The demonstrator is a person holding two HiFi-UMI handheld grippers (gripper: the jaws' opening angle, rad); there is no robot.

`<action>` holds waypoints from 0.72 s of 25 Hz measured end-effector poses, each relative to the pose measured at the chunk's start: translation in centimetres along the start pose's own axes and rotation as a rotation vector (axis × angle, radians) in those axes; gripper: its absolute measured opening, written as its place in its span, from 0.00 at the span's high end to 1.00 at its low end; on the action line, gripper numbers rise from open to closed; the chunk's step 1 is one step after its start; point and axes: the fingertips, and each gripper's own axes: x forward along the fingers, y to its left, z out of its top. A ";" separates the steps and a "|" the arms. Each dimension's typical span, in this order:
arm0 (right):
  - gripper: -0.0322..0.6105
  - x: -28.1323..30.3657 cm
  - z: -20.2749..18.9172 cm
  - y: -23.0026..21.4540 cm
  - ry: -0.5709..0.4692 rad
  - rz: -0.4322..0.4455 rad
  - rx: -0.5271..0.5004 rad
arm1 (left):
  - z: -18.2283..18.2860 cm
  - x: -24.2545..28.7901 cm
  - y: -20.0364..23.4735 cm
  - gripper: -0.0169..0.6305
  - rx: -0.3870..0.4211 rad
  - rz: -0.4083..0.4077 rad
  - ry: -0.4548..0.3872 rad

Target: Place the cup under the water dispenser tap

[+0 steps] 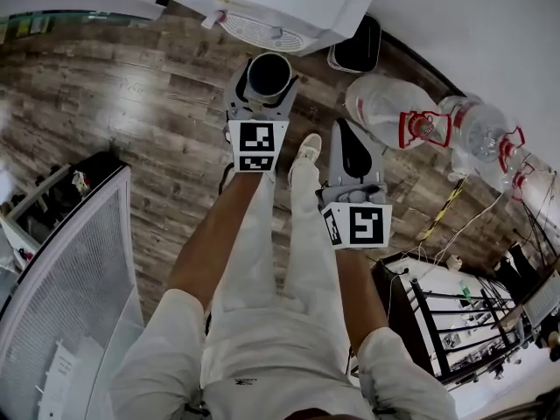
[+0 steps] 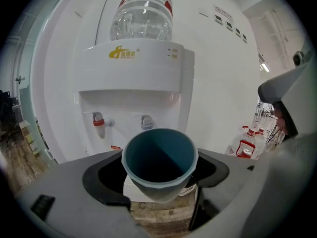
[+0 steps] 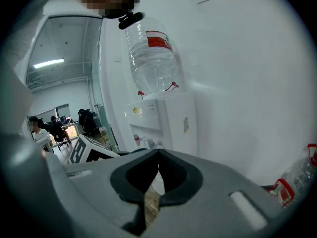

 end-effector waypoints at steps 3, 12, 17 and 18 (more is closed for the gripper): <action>0.96 0.2 -0.9 -0.5 0.005 -0.013 0.013 | -0.7 1.3 0.3 0.40 -0.004 0.000 0.008; 0.96 -0.1 -1.9 -0.8 0.005 -0.026 0.028 | -3.0 4.9 1.3 0.40 0.020 0.001 0.030; 0.96 -0.8 -2.2 -1.5 0.009 -0.039 0.034 | -3.9 6.5 1.2 0.40 0.015 -0.002 0.030; 0.96 -0.8 -2.3 -1.6 0.009 -0.041 0.036 | -4.0 6.8 1.2 0.40 0.012 -0.001 0.028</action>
